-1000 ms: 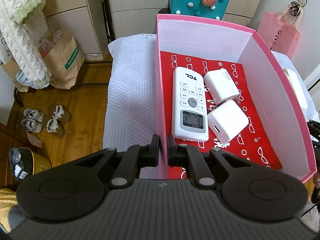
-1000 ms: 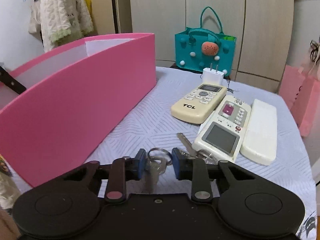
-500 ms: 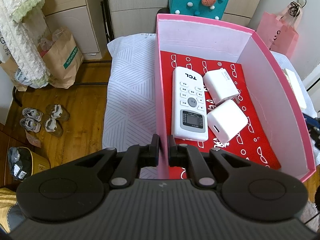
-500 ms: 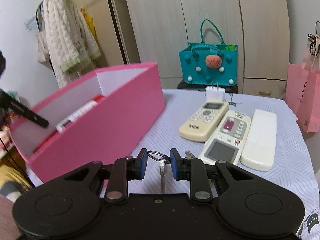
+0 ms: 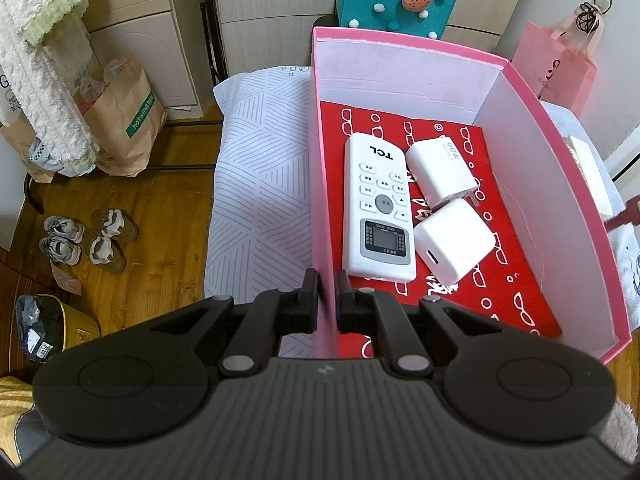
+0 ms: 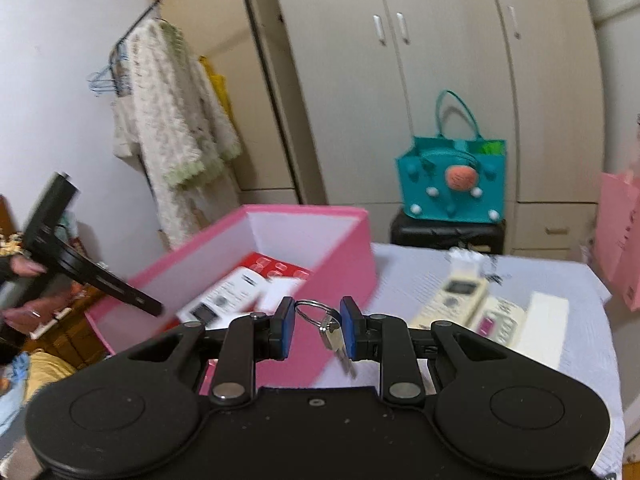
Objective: Organize rigid objects
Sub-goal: 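Carry the keys into the pink box and release them beside the chargers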
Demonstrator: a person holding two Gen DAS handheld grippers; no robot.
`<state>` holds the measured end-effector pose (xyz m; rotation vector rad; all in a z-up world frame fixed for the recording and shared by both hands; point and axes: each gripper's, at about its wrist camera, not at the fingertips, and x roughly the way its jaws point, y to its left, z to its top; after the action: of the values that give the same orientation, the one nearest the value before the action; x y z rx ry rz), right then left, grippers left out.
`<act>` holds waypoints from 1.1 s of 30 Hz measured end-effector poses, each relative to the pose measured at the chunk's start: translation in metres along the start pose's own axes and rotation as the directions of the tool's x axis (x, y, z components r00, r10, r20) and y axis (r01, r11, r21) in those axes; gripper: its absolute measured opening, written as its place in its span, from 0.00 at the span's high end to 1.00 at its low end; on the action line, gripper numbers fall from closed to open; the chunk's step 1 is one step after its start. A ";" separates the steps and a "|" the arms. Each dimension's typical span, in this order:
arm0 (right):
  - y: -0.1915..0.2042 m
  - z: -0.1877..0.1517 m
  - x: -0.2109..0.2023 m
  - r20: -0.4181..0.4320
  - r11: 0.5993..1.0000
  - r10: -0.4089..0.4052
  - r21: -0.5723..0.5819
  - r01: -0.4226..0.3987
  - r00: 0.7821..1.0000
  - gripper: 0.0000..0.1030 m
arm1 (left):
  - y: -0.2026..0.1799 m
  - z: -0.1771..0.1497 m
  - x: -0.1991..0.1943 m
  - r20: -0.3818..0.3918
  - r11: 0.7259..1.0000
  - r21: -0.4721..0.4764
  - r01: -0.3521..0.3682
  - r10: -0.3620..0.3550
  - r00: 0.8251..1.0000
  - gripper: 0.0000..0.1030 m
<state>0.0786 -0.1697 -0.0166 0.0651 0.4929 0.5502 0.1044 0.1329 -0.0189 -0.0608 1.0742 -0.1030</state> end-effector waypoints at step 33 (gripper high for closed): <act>0.073 0.038 0.100 -0.316 0.983 0.185 0.068 -0.173 0.931 0.59 | 0.007 0.000 0.001 0.003 0.999 0.004 0.047 -0.047 0.999 0.92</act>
<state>0.1350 -0.0534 -0.0124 0.0584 0.8218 0.7359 0.1057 0.1394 -0.0204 -0.0823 1.0700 -0.1475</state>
